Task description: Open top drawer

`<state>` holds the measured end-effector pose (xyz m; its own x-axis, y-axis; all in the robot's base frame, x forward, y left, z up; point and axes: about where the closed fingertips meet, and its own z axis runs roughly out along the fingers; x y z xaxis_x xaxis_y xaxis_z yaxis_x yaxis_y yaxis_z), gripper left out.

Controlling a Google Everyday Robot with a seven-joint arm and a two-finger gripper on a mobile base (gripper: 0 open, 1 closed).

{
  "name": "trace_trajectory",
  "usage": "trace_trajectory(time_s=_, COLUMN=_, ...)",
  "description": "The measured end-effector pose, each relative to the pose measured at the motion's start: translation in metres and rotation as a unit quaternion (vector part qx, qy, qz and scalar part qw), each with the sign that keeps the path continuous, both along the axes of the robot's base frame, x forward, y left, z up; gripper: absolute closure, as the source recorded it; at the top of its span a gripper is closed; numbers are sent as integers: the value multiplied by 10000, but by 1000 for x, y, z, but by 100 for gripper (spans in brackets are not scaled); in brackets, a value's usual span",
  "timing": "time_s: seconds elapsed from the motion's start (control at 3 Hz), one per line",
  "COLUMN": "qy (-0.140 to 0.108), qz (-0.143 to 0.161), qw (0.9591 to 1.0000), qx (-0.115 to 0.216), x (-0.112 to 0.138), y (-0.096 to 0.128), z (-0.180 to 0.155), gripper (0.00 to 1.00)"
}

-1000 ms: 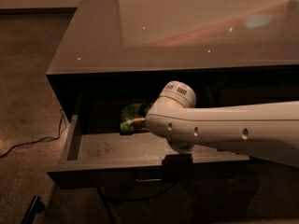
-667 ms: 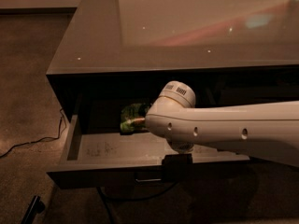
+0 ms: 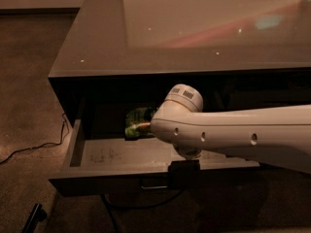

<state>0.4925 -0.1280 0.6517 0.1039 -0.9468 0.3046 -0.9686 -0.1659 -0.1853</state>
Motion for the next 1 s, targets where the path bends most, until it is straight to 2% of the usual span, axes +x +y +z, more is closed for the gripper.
trace_trajectory(time_s=0.33, qy=0, qz=0, qw=10000, qx=0, x=0, y=0, z=0, gripper=12)
trace_trajectory(time_s=0.67, qy=0, qz=0, qw=10000, qx=0, x=0, y=0, z=0, gripper=0)
trace_trajectory(time_s=1.0, qy=0, qz=0, qw=10000, qx=0, x=0, y=0, z=0, gripper=0)
